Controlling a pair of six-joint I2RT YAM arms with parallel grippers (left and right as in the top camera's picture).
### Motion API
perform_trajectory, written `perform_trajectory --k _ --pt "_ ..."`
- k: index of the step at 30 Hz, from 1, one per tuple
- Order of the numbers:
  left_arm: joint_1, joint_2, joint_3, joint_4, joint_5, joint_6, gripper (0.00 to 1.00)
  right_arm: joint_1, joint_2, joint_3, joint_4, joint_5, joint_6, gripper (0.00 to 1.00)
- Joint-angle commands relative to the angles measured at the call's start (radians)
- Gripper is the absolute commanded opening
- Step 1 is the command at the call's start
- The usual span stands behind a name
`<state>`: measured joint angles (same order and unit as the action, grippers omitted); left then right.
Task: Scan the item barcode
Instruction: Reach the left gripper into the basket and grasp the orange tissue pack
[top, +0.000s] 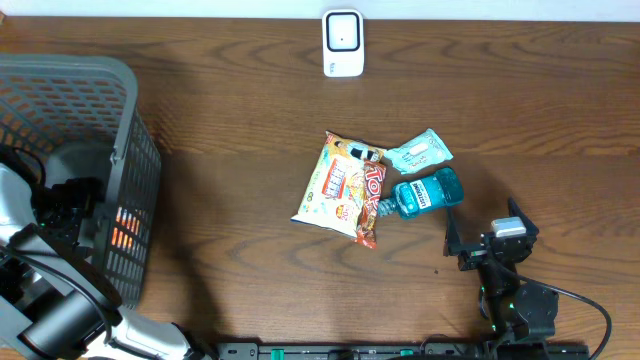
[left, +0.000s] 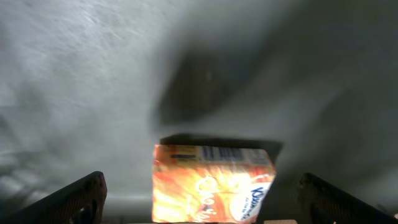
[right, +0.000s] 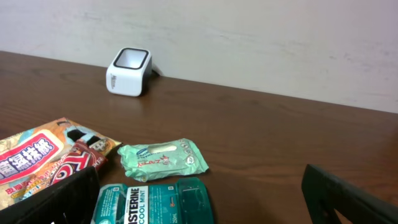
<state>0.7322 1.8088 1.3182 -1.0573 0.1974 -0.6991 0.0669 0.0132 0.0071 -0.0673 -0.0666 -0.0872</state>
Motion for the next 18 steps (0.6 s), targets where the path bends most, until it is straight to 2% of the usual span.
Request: perform_trajectory --k 1,4,9,18 --pt "-0.035 0.004 -0.006 0.013 0.0 -0.021 0.98 0.004 0.002 -0.002 -0.004 0.002 0.011 0.99" --pt "-0.064 0.004 -0.007 0.015 -0.035 -0.021 0.98 0.004 0.002 -0.002 -0.004 0.002 0.011 0.99" --pt "-0.102 0.004 -0.039 0.016 -0.18 -0.048 0.98 0.004 0.002 -0.002 -0.004 0.002 0.011 0.99" --pt "-0.104 0.004 -0.137 0.106 -0.168 -0.073 0.98 0.004 0.002 -0.002 -0.004 0.002 0.011 0.99"
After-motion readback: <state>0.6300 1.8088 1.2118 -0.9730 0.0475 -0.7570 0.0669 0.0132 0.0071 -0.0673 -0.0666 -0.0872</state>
